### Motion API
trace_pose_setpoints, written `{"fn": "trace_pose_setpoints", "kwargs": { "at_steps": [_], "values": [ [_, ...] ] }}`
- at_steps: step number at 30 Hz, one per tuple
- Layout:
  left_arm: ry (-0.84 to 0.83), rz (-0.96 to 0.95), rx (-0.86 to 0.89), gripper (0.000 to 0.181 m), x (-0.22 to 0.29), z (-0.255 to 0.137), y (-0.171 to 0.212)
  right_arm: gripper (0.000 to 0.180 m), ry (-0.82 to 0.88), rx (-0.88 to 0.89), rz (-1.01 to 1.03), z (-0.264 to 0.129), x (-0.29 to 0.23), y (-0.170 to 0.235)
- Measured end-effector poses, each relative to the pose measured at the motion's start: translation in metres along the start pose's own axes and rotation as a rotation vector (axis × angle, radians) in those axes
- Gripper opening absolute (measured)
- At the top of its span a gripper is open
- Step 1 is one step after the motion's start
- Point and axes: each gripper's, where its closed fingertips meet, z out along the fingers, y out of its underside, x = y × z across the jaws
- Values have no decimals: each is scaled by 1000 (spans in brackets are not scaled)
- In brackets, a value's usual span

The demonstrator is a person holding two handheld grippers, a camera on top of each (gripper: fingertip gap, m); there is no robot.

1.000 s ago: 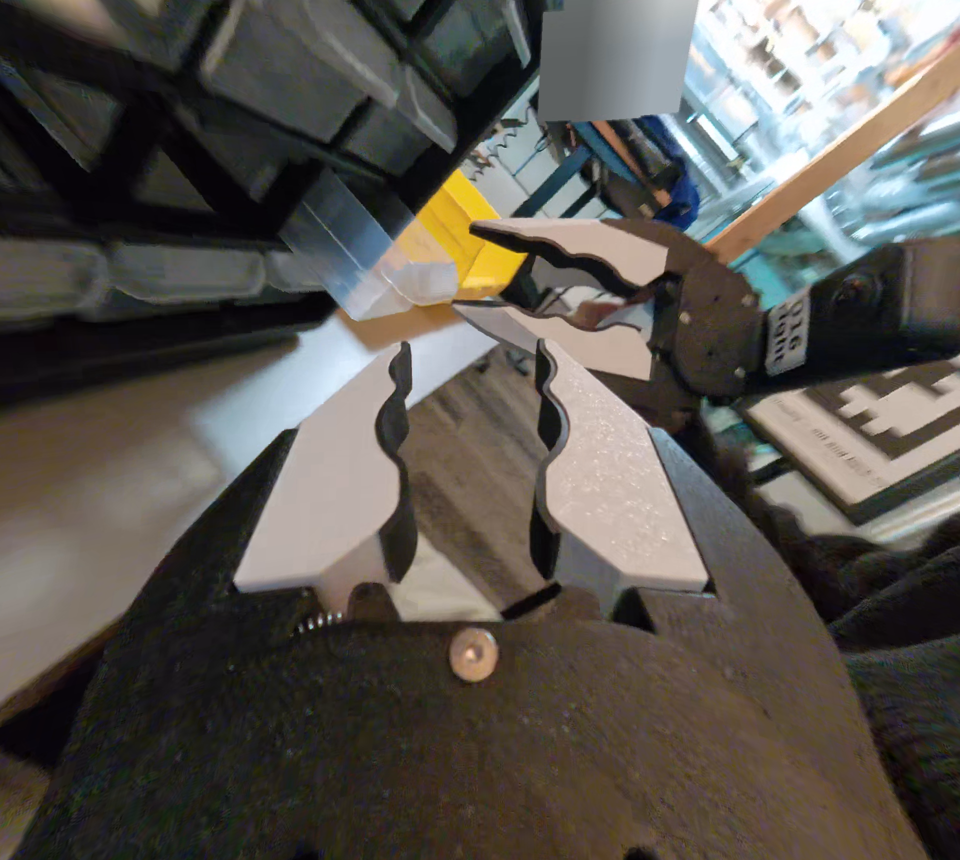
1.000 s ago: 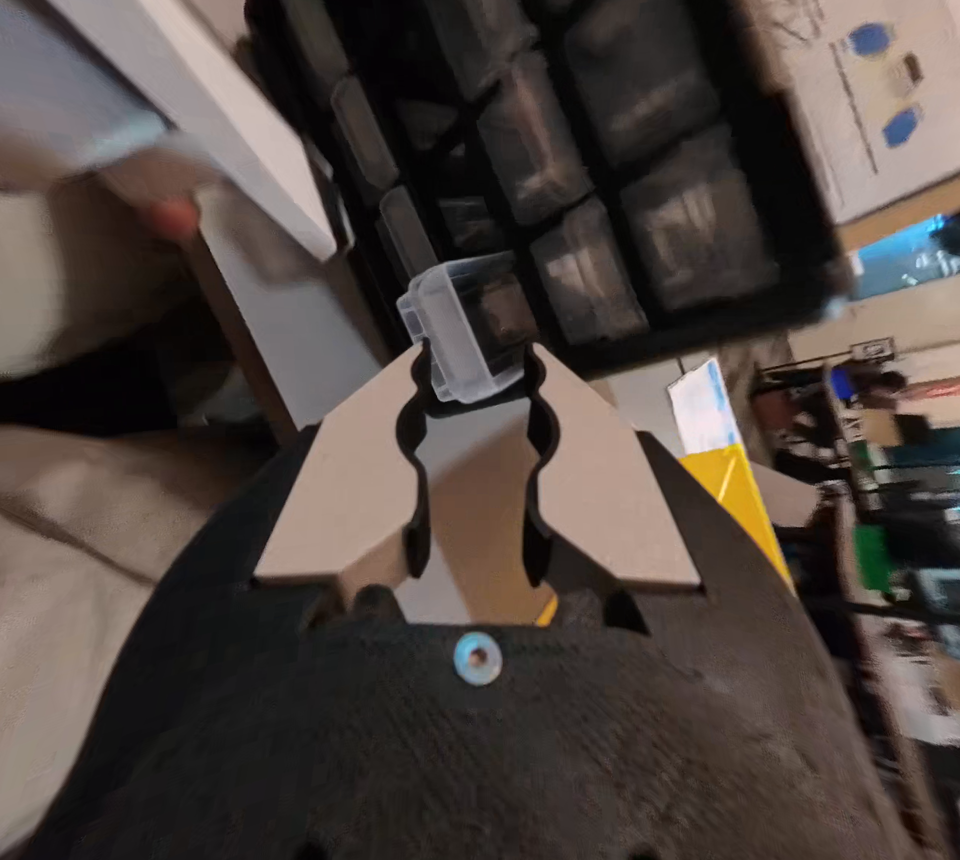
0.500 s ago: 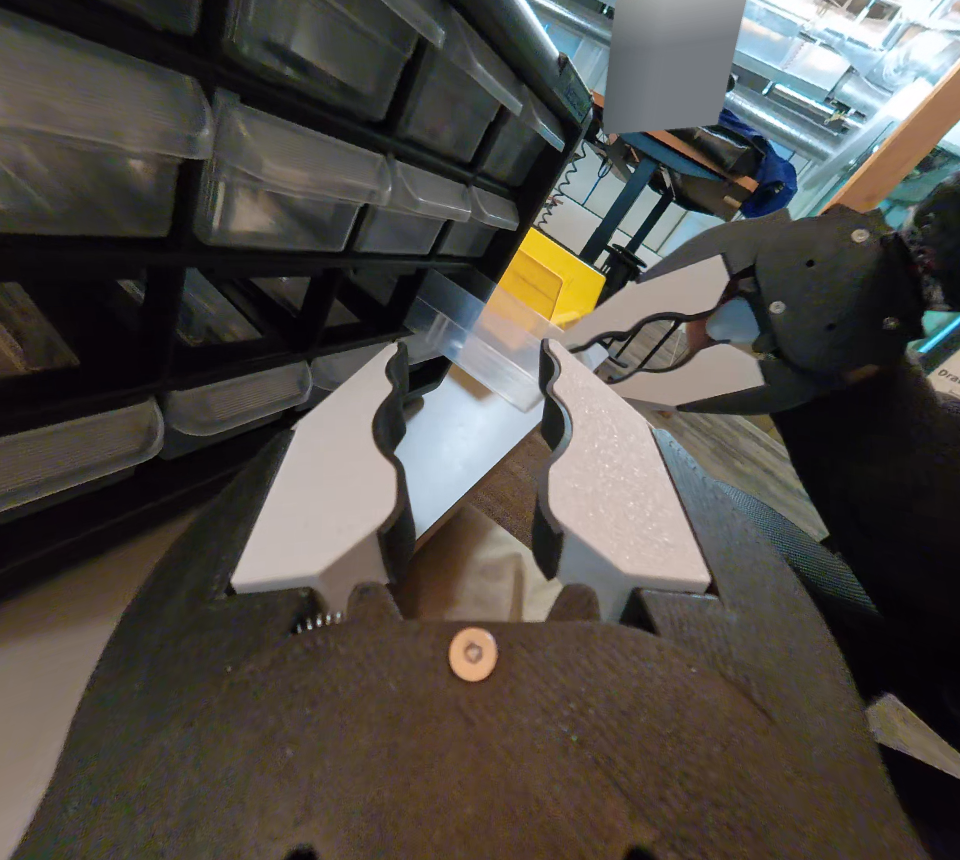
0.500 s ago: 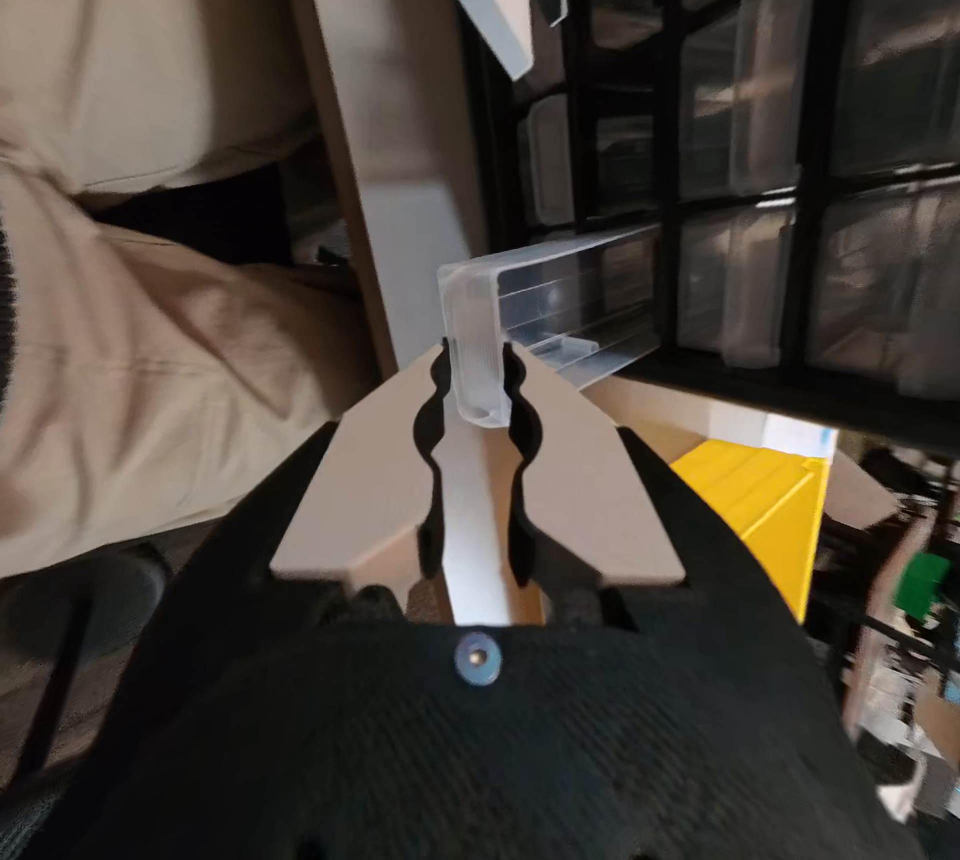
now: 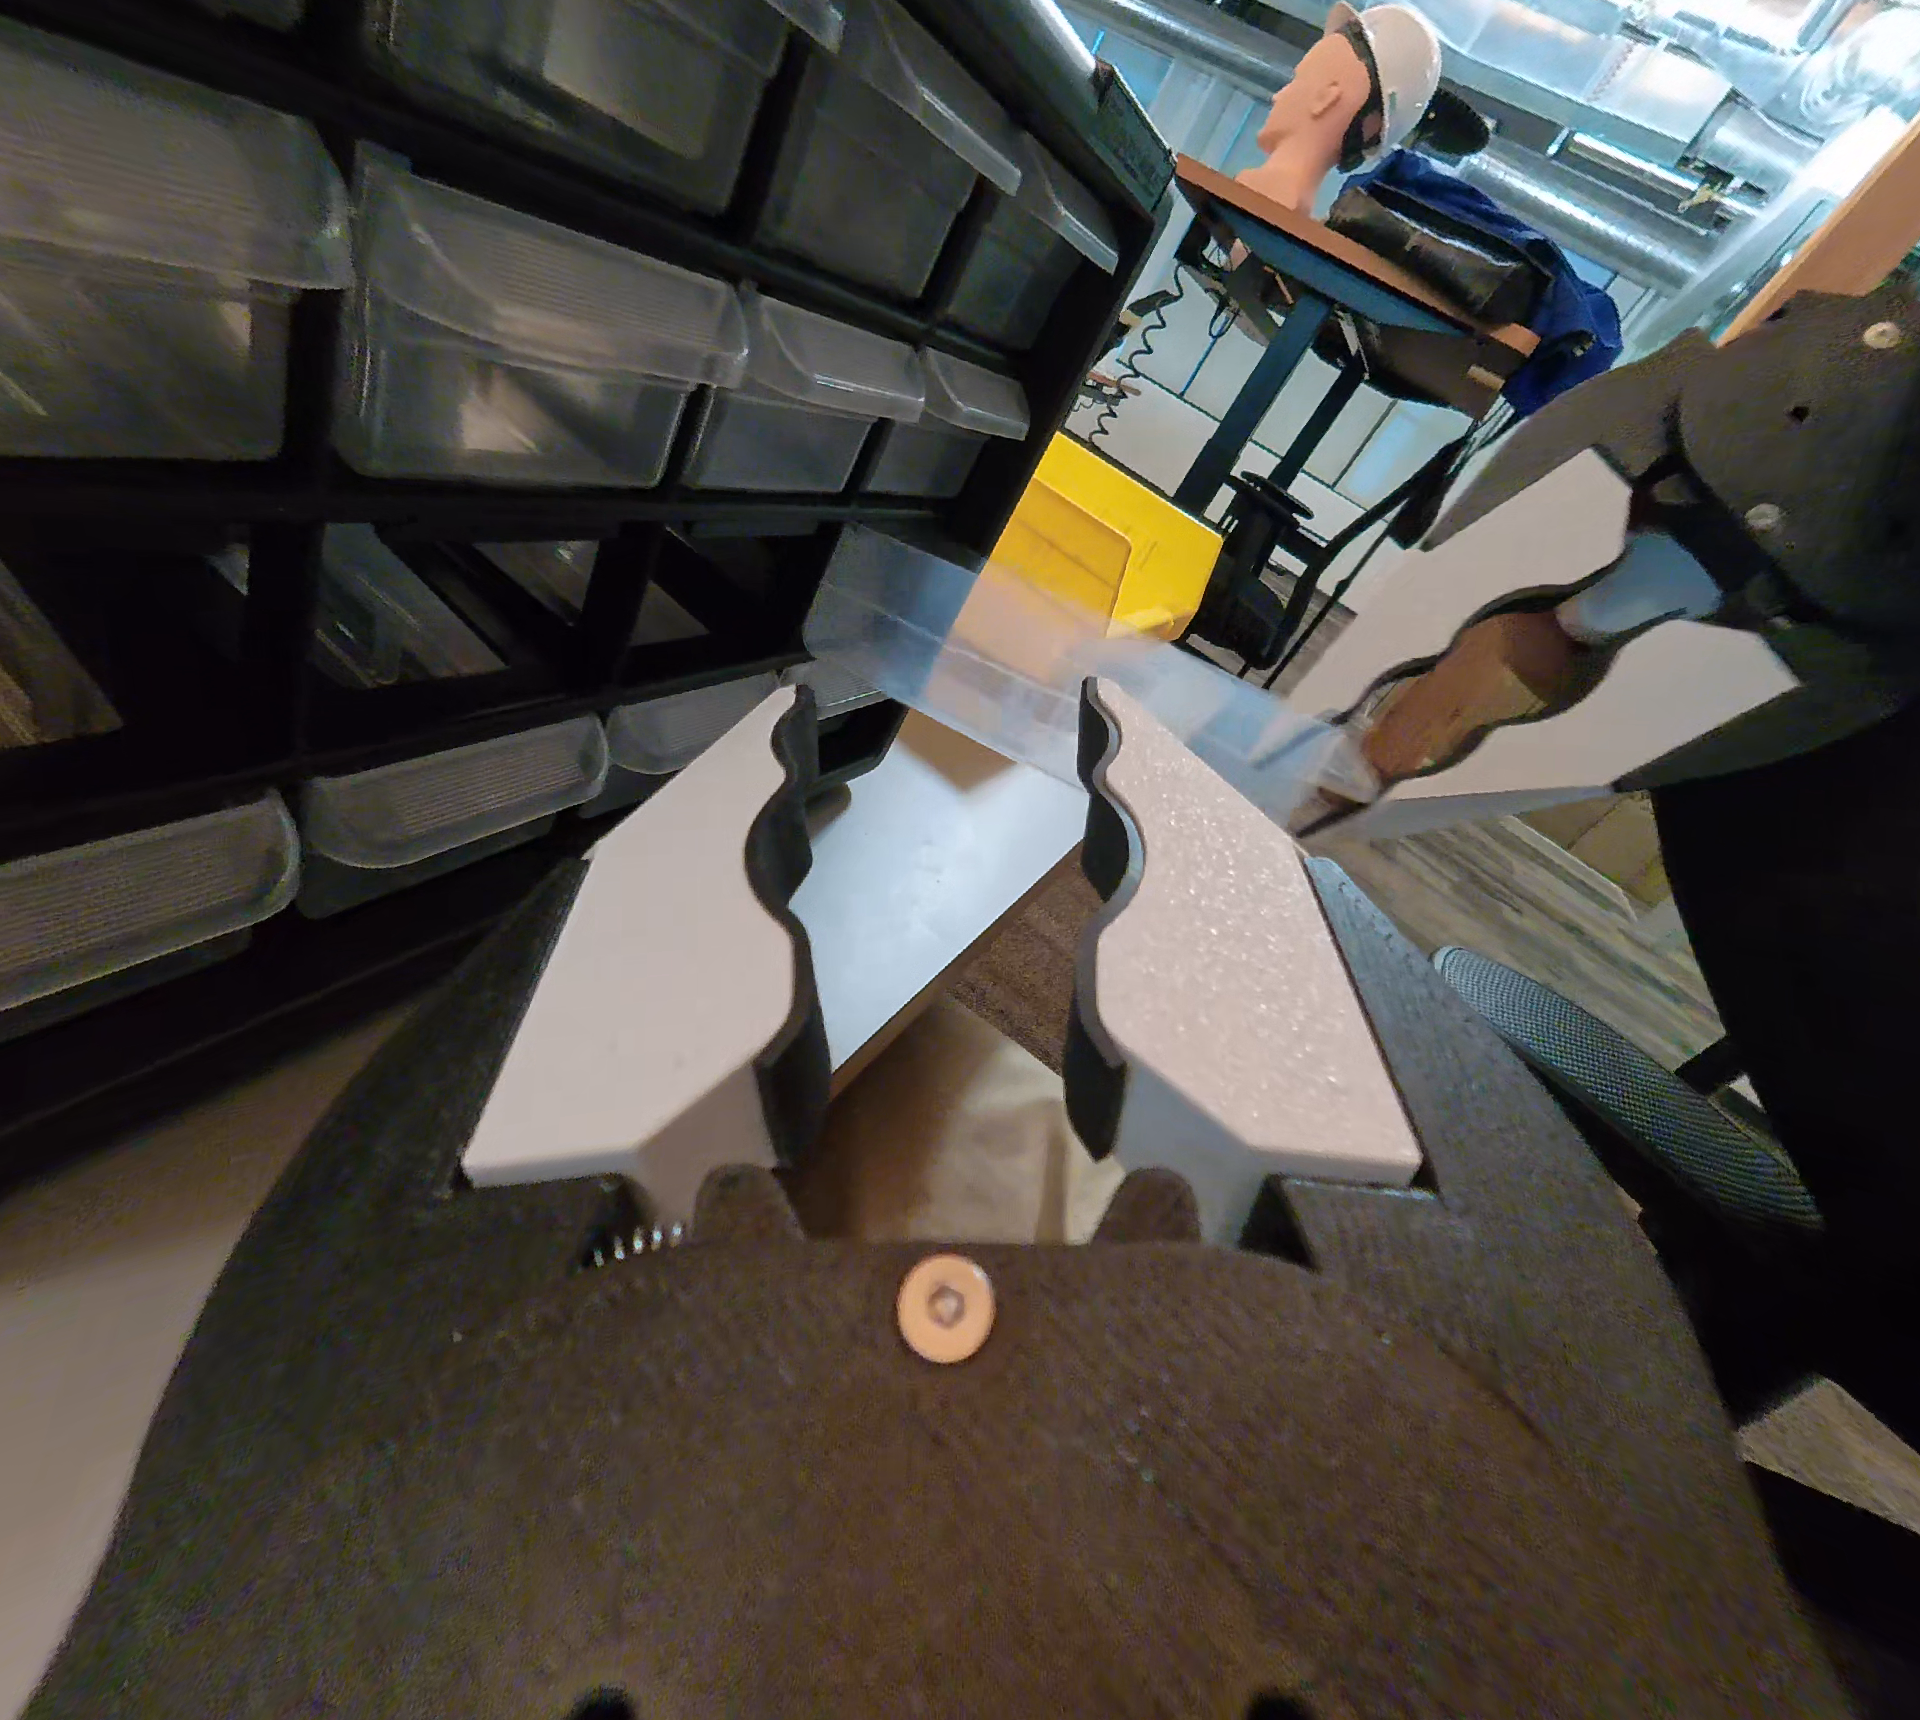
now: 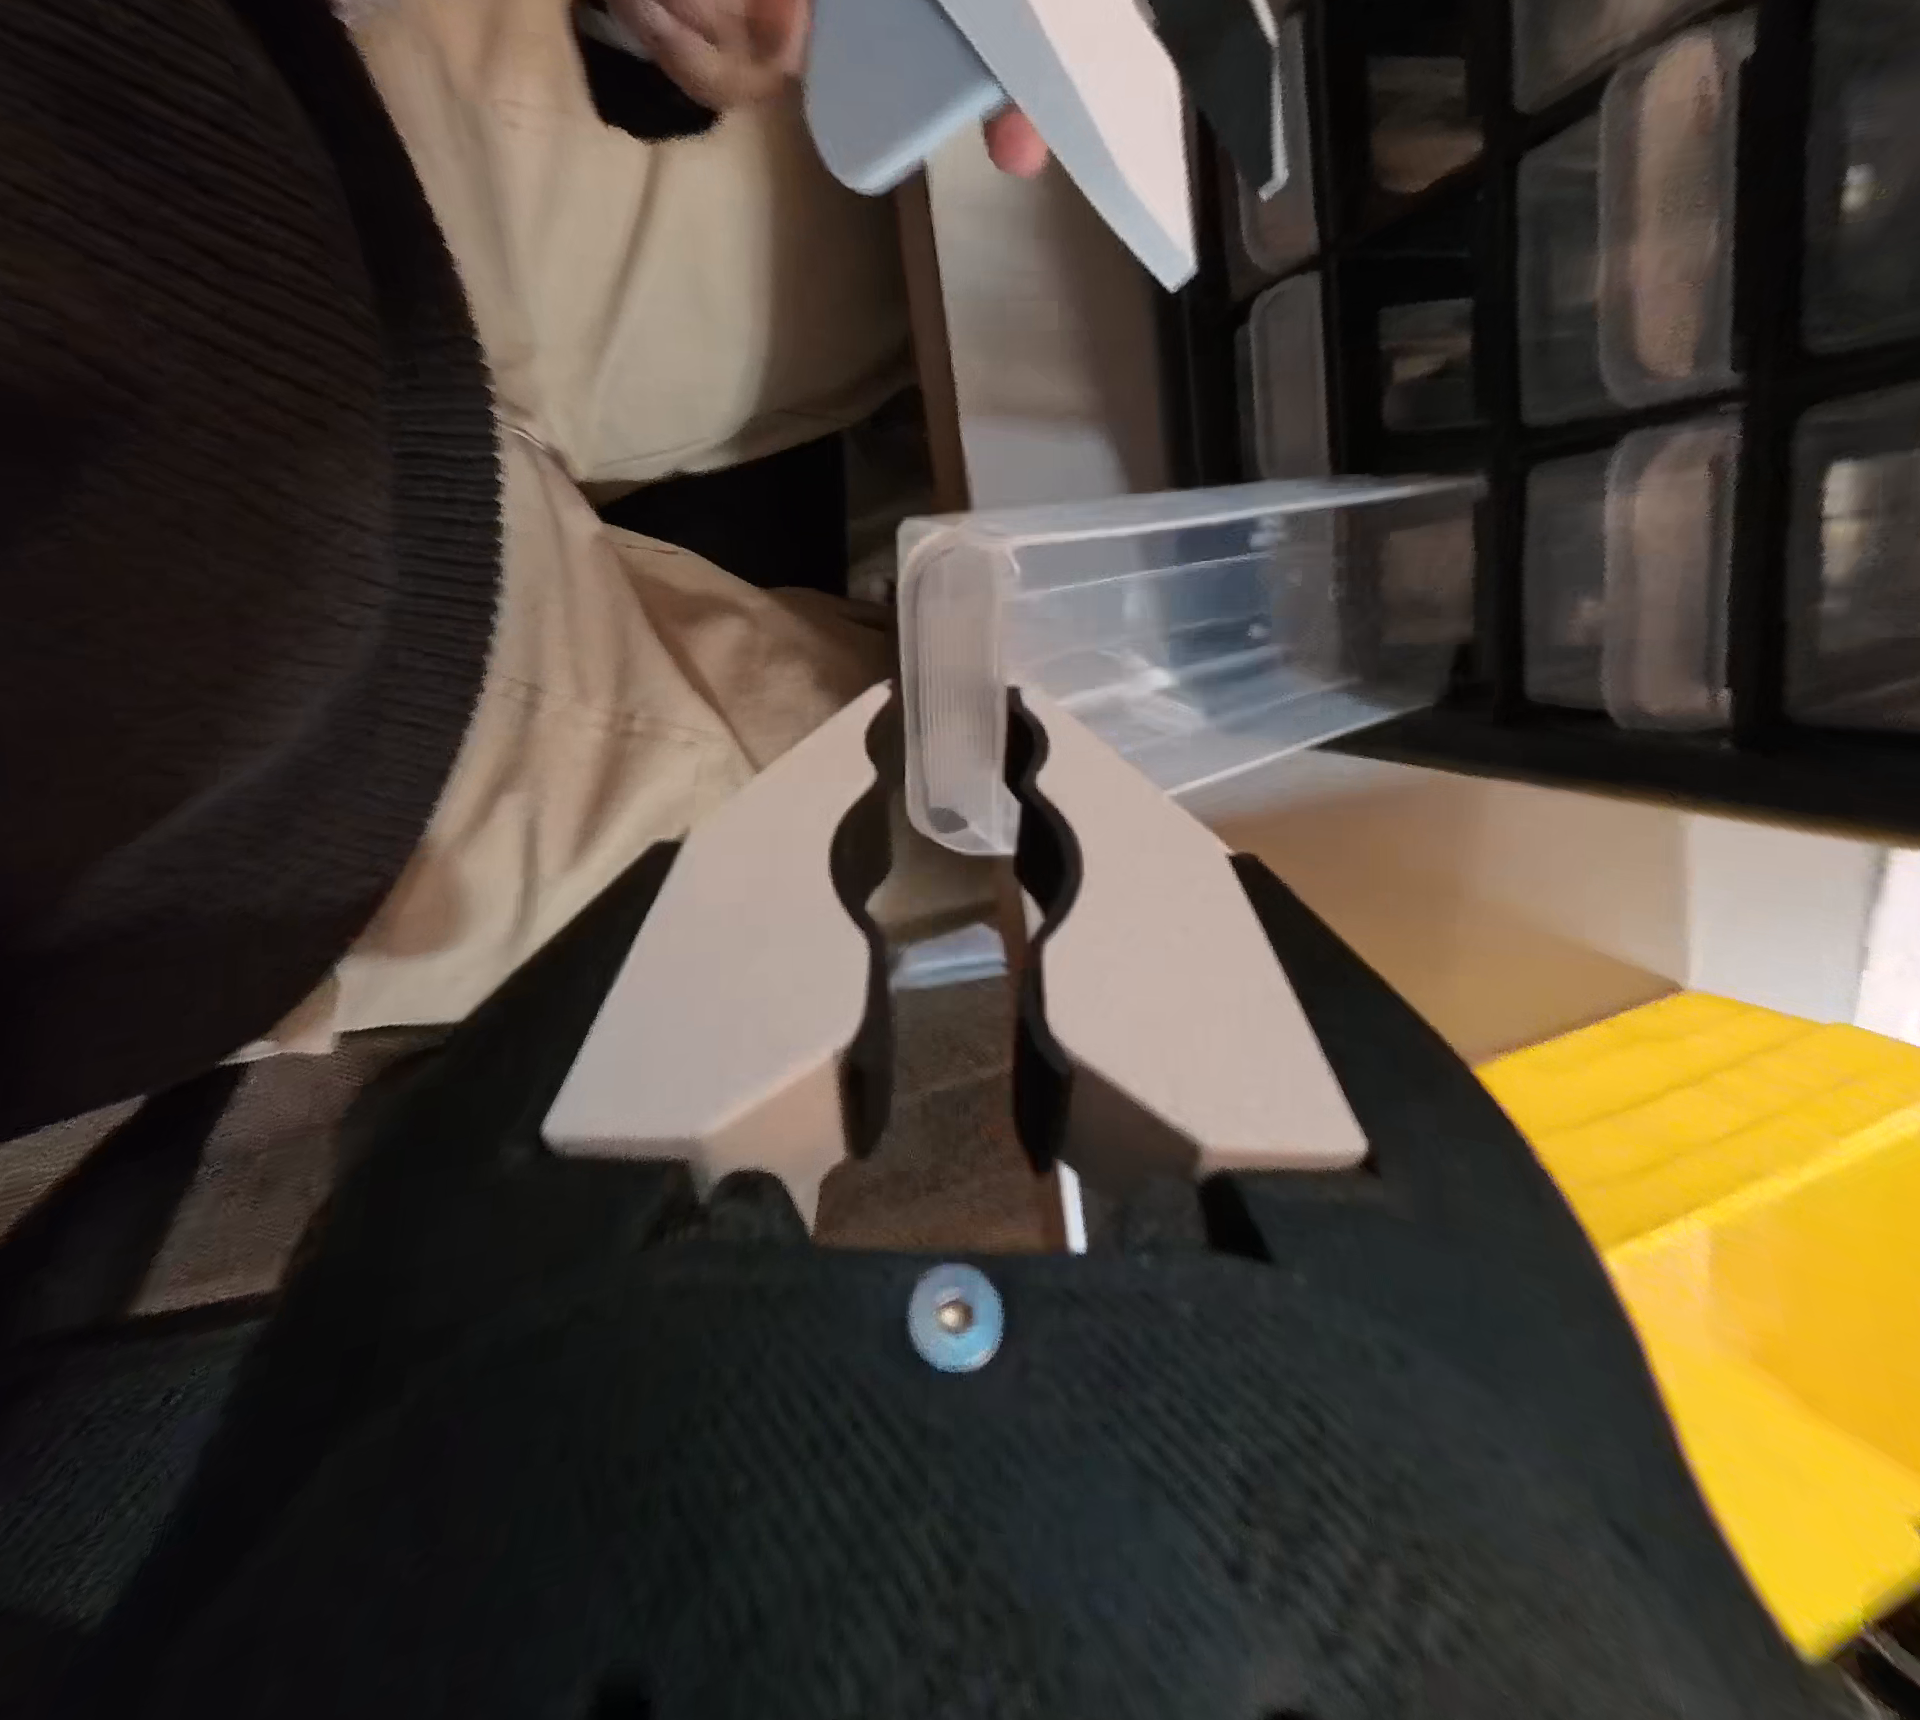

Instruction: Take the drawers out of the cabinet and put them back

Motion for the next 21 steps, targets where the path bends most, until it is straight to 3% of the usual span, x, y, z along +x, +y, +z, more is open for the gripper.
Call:
{"fn": "trace_pose_setpoints", "kwargs": {
  "at_steps": [1,7,11,14,17,21],
  "values": [
    [0,-1,0,47,0,0,0,17,-43,32,15,-4,-6,-6],
    [2,2,6,47,0,-1,-2,17,-146,177,70,-34,-17,-21],
    [3,-4,11,47,0,-2,-3,17,-167,318,130,-86,-15,-20],
    [5,-11,5,47,0,-1,-1,17,-45,458,161,-135,3,-14],
    [7,-16,3,47,1,0,-1,17,201,544,259,-175,46,16],
    [10,-9,0,47,3,0,1,16,496,283,586,-164,111,114]
  ]
}}
